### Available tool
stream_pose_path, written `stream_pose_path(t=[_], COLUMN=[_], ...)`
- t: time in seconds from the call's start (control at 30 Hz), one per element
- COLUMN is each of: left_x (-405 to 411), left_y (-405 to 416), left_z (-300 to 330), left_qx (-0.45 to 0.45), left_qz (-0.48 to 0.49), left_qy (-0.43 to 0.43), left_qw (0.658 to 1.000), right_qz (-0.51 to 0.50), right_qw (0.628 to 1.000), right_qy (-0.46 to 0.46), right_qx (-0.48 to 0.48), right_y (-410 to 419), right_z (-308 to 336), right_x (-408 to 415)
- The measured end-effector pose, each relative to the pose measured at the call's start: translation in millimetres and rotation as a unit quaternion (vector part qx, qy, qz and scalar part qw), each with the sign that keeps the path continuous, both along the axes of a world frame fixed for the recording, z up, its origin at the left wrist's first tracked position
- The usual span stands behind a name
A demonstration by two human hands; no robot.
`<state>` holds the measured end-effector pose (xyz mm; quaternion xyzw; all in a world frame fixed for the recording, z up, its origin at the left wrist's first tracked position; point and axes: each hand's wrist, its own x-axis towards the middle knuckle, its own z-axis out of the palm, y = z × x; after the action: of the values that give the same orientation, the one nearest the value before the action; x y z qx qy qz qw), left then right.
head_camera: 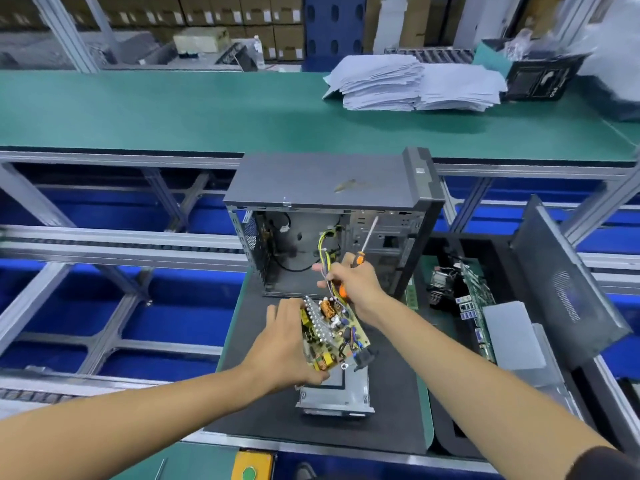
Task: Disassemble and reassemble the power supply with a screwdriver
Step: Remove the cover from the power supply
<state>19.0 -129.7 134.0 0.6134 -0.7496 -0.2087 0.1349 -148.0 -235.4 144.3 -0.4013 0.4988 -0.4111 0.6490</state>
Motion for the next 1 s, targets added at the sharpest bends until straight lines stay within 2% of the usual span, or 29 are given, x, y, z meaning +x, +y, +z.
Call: stream_pose_path(t=[0.13,0.23,0.33,0.47,0.57,0.77,0.9,1.0], left_x=[15.5,24.5,22.7,10.9,0.4,-17.0,-25.9,-29.4], left_y=[4.1,5.6,8.9,6.1,-2.3,-12.5,-18.8,-22.5], left_z=[-13.7,-20.6,-28.7,-39.4,-44.9,-60.7,-74.2,-83.8], left_qx=[-0.005,-0.027,-0.034,-0.008,-0.001,0.044,0.051,0.065], left_qz=[-0.022,-0.07,-0.121,-0.153,-0.199,-0.228,-0.248,-0.247], left_qy=[-0.045,-0.081,-0.098,-0.075,-0.089,-0.089,-0.134,-0.149], left_qw=[0.999,0.994,0.987,0.985,0.976,0.969,0.958,0.955], right_qz=[0.041,0.046,0.04,-0.031,-0.099,-0.174,-0.169,-0.153], right_qw=[0.999,0.998,0.997,0.994,0.988,0.981,0.976,0.975], right_qy=[-0.007,0.023,-0.015,-0.02,-0.017,0.033,0.122,0.151], right_qx=[0.001,-0.041,-0.068,-0.102,-0.115,-0.084,-0.064,-0.05], right_y=[10.2,19.9,29.7,41.5,54.1,71.7,75.3,74.7], right_z=[-11.9,-20.6,-21.8,-27.6,-40.8,-71.6,-85.3,-94.8], right_x=[9.7,-1.5,-19.4,-52.4,-73.7,-100.9,-100.4,-95.7])
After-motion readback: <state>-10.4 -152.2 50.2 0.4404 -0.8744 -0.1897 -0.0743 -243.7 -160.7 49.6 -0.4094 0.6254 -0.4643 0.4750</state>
